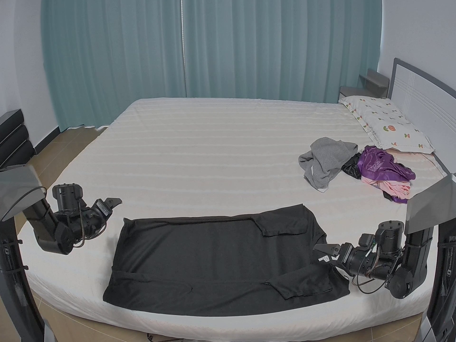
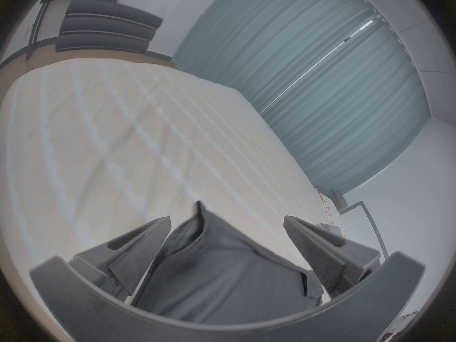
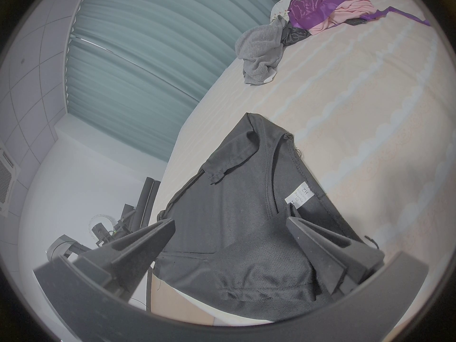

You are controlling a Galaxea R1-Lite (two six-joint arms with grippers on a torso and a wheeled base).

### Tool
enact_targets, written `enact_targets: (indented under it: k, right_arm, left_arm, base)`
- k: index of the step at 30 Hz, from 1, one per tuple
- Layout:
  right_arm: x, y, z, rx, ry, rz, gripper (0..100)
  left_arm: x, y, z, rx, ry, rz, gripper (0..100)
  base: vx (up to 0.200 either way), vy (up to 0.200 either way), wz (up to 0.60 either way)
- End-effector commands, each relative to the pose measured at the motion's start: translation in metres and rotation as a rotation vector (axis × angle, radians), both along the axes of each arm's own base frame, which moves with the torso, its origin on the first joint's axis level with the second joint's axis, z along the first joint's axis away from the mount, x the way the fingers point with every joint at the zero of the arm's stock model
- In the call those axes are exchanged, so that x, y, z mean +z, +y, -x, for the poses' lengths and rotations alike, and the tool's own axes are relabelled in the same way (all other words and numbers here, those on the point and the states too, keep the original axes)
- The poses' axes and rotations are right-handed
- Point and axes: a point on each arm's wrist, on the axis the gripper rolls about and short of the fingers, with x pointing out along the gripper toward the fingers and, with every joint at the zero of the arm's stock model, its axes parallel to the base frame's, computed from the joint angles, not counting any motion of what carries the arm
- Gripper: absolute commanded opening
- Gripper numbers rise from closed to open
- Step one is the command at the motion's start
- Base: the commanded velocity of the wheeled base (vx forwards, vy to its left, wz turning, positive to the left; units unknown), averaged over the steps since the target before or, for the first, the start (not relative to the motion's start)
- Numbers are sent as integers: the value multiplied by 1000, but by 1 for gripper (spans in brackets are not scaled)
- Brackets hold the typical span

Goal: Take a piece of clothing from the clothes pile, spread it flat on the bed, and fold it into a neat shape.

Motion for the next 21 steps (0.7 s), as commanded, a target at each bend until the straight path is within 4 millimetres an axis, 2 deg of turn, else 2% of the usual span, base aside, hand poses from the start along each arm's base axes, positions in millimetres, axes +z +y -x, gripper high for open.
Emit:
enact_targets:
  k: [1, 5, 8, 20, 21]
  right_arm:
    - [-4, -1, -2, -6, 1, 2, 100]
    - [-4, -1, -2, -7, 1, 1, 100]
    - [-6, -1, -2, -7, 7, 3, 100]
    - [-11, -1, -4, -13, 20, 8, 100]
    - [-11, -1, -4, -13, 17, 8, 100]
  left_arm:
    - [-35, -16, -48, -26, 41, -38, 100]
    - [-48, -21, -64, -80, 84, -119, 100]
    - [-53, -22, -75, -48, 76, -160, 100]
    - [-59, -24, -81, -37, 110, -176, 100]
    - [-59, -24, -83, -35, 107, -176, 0]
  base:
    - [0, 0, 0]
    - [0, 0, 0]
    - [0, 0, 0]
    - [0, 0, 0]
    - [0, 0, 0]
